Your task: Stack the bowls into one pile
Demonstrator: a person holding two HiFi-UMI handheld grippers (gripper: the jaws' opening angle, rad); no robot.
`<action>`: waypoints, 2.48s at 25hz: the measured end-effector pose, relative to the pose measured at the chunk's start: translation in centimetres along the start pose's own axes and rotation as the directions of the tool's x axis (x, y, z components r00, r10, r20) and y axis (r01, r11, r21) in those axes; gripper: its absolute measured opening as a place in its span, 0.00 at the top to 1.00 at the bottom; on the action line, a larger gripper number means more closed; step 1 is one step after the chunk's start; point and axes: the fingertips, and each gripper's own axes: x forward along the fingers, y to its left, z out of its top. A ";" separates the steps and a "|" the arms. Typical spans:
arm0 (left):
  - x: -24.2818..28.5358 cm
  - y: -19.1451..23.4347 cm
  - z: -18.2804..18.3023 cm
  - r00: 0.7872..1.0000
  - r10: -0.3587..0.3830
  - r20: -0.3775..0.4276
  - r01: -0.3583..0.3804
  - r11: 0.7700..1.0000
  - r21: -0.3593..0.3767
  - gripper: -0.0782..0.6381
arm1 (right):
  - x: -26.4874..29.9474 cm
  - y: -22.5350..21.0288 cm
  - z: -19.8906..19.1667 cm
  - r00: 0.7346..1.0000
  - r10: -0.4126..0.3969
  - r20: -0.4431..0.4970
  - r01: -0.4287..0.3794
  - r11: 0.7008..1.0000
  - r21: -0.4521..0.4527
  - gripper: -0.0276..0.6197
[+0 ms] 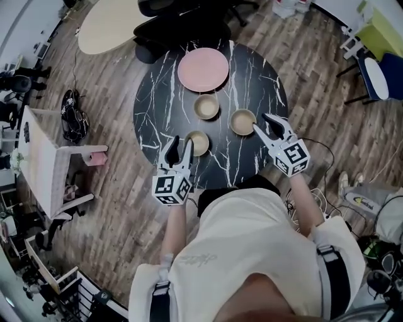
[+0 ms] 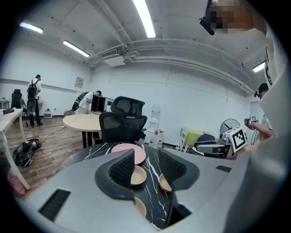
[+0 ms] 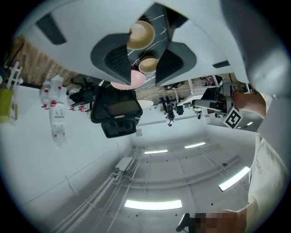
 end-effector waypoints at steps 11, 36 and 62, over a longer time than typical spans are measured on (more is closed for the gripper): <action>1.2 0.4 -0.9 0.997 0.061 -0.041 -0.063 0.997 -0.034 0.64 | 2.6 -1.8 -3.0 0.994 0.051 -0.092 -0.050 0.999 0.013 0.71; 0.9 5.6 -4.2 0.996 0.035 -0.080 -0.040 0.997 -0.060 0.64 | 17.1 0.1 -8.7 0.918 0.111 -0.382 -0.115 0.993 0.011 0.73; 2.9 6.0 -7.9 0.982 -0.078 -0.172 0.060 0.993 -0.106 0.64 | 24.3 -1.0 -14.7 0.709 0.183 -0.682 -0.055 0.977 0.205 0.74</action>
